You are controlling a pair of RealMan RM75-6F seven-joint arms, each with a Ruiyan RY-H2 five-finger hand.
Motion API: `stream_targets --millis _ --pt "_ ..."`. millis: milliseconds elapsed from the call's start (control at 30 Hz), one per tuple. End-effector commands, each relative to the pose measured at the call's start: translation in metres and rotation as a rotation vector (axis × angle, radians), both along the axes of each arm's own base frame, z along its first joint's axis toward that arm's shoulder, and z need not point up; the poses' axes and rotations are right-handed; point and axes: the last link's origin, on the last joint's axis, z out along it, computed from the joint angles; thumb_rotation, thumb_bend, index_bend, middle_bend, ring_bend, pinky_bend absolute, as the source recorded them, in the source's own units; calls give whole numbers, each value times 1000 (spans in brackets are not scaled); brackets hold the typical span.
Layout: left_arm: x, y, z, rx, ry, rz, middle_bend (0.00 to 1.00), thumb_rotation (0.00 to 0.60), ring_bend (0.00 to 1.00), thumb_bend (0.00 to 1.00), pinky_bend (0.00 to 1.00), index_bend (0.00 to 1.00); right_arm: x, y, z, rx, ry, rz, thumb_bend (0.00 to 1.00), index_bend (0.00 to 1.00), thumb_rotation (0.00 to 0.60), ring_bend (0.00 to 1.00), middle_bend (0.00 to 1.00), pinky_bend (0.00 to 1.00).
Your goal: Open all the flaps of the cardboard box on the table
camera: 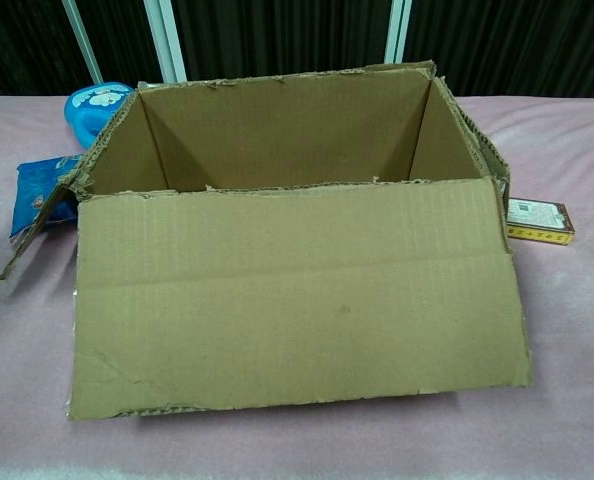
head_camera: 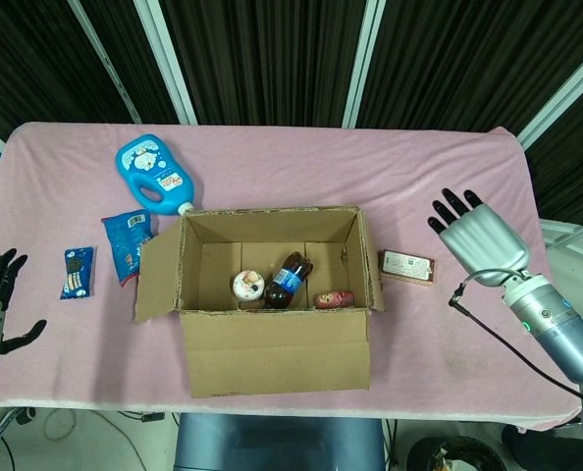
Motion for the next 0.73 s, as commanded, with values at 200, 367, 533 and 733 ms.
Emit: stream_targets --millis 200,367,533,733 --pt "0 0 1 14 32 -8 0 600 0 142 0 0 -58 57 -29 -98 -319 -188 361 4 600 14 38 230" --pt "0 0 3 35 51 -26 0 600 0 126 0 0 -84 90 -44 -133 -445 -280 272 0 600 0 0 219" --pt "0 0 3 50 66 -33 0 600 0 126 0 0 -108 128 -55 -157 -493 -314 263 0 560 0 0 219" --pt "-2 0 -1 44 89 -23 0 600 0 124 0 0 -138 157 -67 -191 -542 -329 259 0 543 0 0 219"
